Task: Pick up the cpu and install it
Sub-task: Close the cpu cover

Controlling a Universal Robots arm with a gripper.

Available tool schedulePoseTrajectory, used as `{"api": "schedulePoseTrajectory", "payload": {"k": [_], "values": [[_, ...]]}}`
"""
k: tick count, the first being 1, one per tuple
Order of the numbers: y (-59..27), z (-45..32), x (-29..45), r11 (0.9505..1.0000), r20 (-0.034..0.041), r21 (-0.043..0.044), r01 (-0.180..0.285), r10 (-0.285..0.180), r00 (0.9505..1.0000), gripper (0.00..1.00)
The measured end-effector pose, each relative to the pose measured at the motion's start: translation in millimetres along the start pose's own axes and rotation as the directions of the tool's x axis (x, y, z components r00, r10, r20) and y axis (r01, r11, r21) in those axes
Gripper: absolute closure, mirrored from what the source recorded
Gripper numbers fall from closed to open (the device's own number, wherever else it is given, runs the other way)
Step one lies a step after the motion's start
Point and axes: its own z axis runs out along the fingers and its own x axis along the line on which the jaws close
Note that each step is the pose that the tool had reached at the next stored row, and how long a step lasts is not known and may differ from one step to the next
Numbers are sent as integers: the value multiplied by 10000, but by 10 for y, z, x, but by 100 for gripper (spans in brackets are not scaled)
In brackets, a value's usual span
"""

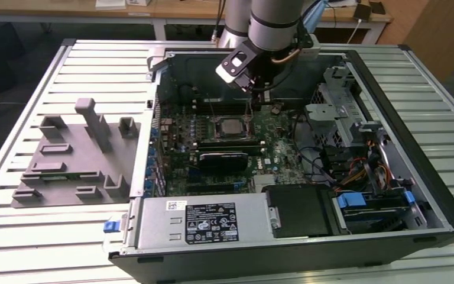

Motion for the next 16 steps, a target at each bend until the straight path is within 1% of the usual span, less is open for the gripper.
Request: {"api": "schedulePoseTrajectory", "payload": {"k": [4, 8, 16], "values": [[-44, 3, 1, 10000, -21, -1, 0, 0, 10000, 89], [-91, 6, 2, 10000, -27, 0, -1, 1, 10000, 89], [-102, 15, 2, 10000, -27, 0, 0, 0, 10000, 89]]}}
